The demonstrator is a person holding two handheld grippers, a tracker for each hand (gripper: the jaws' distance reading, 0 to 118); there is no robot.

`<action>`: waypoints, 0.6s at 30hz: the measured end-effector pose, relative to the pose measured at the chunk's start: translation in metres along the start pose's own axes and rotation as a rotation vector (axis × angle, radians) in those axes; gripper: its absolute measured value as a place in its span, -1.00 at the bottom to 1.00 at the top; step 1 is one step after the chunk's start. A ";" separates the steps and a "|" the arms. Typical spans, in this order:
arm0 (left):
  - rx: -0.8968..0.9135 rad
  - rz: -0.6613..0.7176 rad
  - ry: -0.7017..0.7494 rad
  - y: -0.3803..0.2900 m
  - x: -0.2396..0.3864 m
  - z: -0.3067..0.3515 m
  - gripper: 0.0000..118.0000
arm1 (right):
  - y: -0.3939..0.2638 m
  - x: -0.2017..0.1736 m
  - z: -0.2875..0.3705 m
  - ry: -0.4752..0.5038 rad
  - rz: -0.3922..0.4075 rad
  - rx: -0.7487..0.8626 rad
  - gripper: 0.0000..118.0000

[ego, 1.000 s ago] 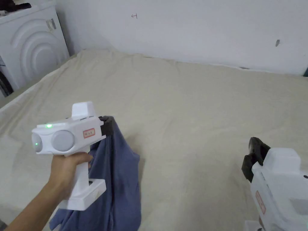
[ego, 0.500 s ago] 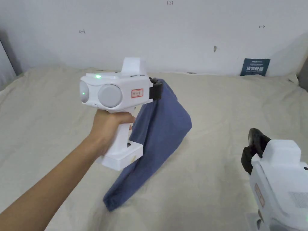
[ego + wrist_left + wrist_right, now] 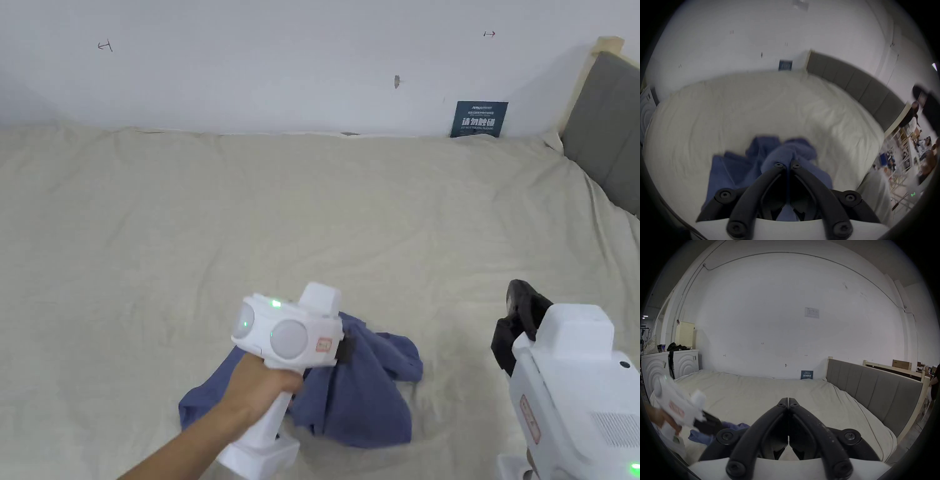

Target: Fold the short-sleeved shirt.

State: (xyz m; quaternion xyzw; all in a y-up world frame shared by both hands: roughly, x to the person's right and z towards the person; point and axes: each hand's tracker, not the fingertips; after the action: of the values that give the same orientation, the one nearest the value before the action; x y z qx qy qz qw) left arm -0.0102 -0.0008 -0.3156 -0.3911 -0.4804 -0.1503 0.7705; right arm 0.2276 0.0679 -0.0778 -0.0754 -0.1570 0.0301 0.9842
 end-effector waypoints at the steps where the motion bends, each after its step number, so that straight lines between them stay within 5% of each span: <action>1: -0.036 -0.010 0.019 -0.008 0.000 -0.013 -0.93 | -0.002 0.000 -0.001 0.000 -0.003 -0.006 -0.98; 6: -0.184 -0.040 0.104 -0.033 -0.003 -0.059 -0.93 | -0.009 -0.001 -0.006 0.000 -0.007 -0.032 -0.98; 11: -0.106 -0.024 0.108 -0.033 0.006 -0.044 -0.74 | -0.009 0.001 -0.004 -0.005 -0.003 -0.041 -0.98; 15: 0.048 0.030 0.121 -0.036 0.016 -0.001 0.98 | -0.003 0.004 0.003 -0.008 0.003 -0.029 -0.98; 18: 0.220 0.082 0.102 -0.040 0.025 0.041 0.95 | 0.002 0.005 0.008 -0.013 -0.004 -0.010 -0.98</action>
State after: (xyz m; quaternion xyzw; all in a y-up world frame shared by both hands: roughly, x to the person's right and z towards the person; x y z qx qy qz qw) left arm -0.0472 0.0076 -0.2663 -0.3156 -0.4379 -0.0845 0.8376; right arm 0.2294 0.0717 -0.0694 -0.0800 -0.1638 0.0278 0.9828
